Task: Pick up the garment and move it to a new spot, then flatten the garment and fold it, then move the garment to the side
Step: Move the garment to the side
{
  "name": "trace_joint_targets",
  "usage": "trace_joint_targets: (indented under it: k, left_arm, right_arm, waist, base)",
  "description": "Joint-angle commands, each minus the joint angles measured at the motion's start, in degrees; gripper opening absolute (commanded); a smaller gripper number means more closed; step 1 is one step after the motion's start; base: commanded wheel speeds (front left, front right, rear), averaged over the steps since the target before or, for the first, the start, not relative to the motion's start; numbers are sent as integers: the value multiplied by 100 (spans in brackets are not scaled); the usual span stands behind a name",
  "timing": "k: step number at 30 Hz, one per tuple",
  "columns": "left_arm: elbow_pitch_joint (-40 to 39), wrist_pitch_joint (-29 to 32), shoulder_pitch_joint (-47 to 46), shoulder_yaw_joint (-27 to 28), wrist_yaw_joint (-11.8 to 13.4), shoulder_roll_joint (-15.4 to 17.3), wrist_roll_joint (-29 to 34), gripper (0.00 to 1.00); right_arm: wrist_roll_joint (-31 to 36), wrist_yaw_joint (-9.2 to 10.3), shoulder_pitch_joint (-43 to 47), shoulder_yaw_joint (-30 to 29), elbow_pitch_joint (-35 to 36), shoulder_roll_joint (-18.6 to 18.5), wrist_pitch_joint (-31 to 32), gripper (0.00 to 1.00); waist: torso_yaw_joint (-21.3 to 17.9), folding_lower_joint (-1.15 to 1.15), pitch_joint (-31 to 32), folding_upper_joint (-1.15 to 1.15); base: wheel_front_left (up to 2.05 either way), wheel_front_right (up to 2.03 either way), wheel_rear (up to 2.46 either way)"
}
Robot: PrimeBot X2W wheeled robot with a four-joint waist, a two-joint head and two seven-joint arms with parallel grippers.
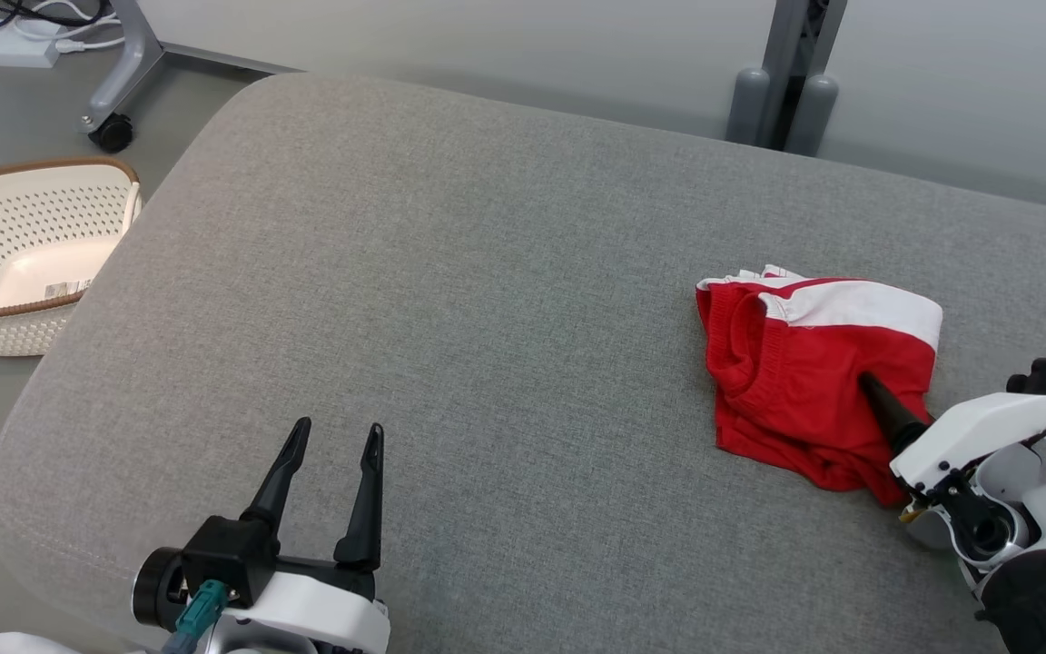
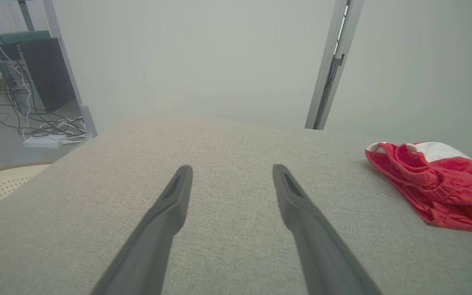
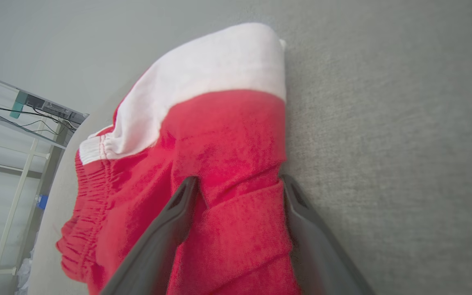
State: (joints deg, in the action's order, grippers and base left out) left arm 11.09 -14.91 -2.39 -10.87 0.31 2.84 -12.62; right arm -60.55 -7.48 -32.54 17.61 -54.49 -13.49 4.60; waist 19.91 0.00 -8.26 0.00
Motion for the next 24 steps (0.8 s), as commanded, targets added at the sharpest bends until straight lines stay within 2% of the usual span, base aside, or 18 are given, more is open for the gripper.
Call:
trace_joint_targets:
  k: [1,12,13,14,15,24]
  left_arm:
    - [-40,-21,-92,9,0,18,-11,100]
    - [-56,-21,-201,7,23,17,-40,100]
    - [-61,-21,-199,0,23,17,-46,100]
    - [-65,-21,-193,-6,30,17,-49,100]
    - [-68,-21,-189,-10,38,17,-50,100]
    - [-87,-21,-100,7,43,17,-18,100]
  right_arm:
    - [-76,-3,-24,94,-68,2,64,100]
    - [-434,-4,-341,549,-187,101,31,100]
    - [-433,-3,-348,623,-163,84,33,59]
    - [-423,-3,-361,696,-131,56,-18,33]
    - [-397,-3,-372,768,-101,27,-67,0]
    - [95,-3,-376,1782,51,-277,-968,0]
  waist:
    - [68,0,-79,0]
    - [148,0,-222,0]
    - [147,0,-227,0]
    - [144,0,-230,0]
    - [138,0,-231,0]
    - [-167,0,49,0]
  base:
    - [0,0,0]
    - [0,0,0]
    - [0,0,0]
    - [0,0,0]
    - [0,0,0]
    - [0,0,0]
